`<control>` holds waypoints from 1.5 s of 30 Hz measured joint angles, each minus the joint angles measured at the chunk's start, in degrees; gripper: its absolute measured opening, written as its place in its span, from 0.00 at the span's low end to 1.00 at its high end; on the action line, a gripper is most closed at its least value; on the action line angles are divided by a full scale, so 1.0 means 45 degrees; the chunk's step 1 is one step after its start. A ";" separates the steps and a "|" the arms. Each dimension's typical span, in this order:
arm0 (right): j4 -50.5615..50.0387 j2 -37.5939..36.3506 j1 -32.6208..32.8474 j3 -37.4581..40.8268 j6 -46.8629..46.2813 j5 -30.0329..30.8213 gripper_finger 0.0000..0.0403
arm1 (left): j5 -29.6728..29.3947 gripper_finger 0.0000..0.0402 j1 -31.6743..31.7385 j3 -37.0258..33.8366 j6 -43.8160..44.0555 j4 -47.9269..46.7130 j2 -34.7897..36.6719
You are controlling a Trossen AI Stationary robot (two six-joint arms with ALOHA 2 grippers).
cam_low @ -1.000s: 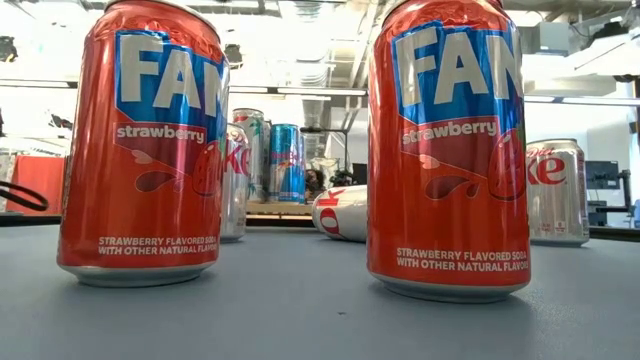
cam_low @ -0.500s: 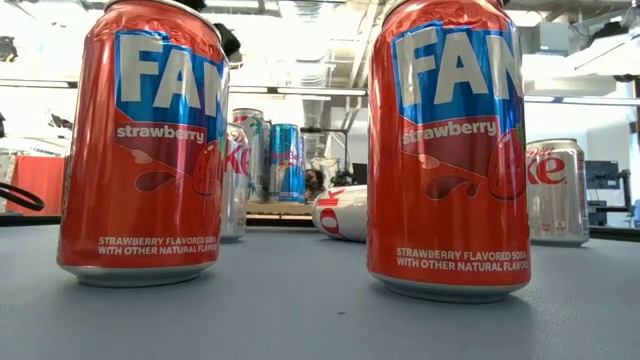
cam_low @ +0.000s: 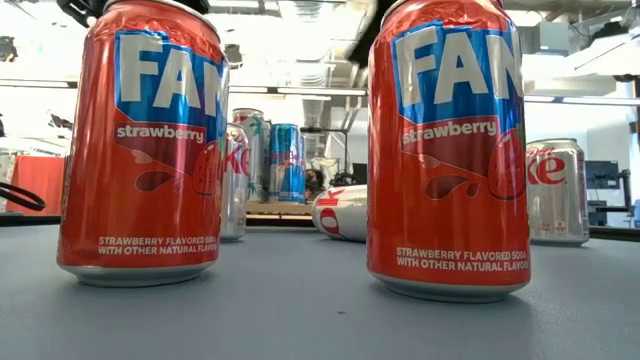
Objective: Place canned beverage on shelf
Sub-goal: Put the left silver soda can on the shelf
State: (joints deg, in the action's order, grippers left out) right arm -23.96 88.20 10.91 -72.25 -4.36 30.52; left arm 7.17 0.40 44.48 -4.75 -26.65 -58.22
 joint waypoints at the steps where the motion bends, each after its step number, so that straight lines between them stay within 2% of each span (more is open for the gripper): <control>1: 0.0948 0.0254 -0.0180 0.0000 0.0369 -0.0509 0.67 | -0.0202 0.68 -0.0029 -0.0100 -0.0016 0.0120 0.0153; 5: 0.4264 0.1593 -0.0824 -0.0005 0.1825 -0.2333 0.67 | -0.0758 0.68 -0.0028 -0.0643 0.0302 0.0074 0.0674; 10: 0.7093 0.2966 -0.1227 -0.0002 0.2496 -0.3483 0.67 | -0.0743 0.68 -0.0043 -0.1694 0.1088 0.0787 0.1220; 13: 0.7512 0.3607 -0.1424 -0.0010 0.2003 -0.5267 0.67 | -0.0756 0.68 -0.0060 -0.2598 0.1407 0.2127 0.1300; 16: 0.7574 0.4194 -0.1544 0.0019 0.1639 -0.5965 0.67 | -0.0719 0.68 -0.0093 -0.3492 0.1670 0.3595 0.1276; 22: 0.7889 0.4655 -0.1518 -0.0010 0.1652 -0.6111 0.70 | -0.1148 0.68 -0.0087 -0.4135 0.2063 0.4255 0.1260; 33: 0.7859 0.5088 -0.1543 -0.0397 0.1646 -0.5862 0.88 | -0.1695 0.68 -0.0087 -0.4136 0.1615 0.4717 0.1252; 36: 0.7814 0.5095 -0.1546 -0.0398 0.1644 -0.5503 0.89 | -0.1693 0.68 -0.0087 -0.4136 0.1642 0.4710 0.1250; 45: 0.8093 0.5294 -0.1650 -0.0403 0.1301 -0.5751 0.88 | -0.1693 0.68 -0.0087 -0.4136 0.1556 0.4710 0.1250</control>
State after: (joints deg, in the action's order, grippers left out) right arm 12.46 112.03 3.49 -74.06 1.50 4.64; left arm -0.45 0.01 25.87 2.25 -5.45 -52.60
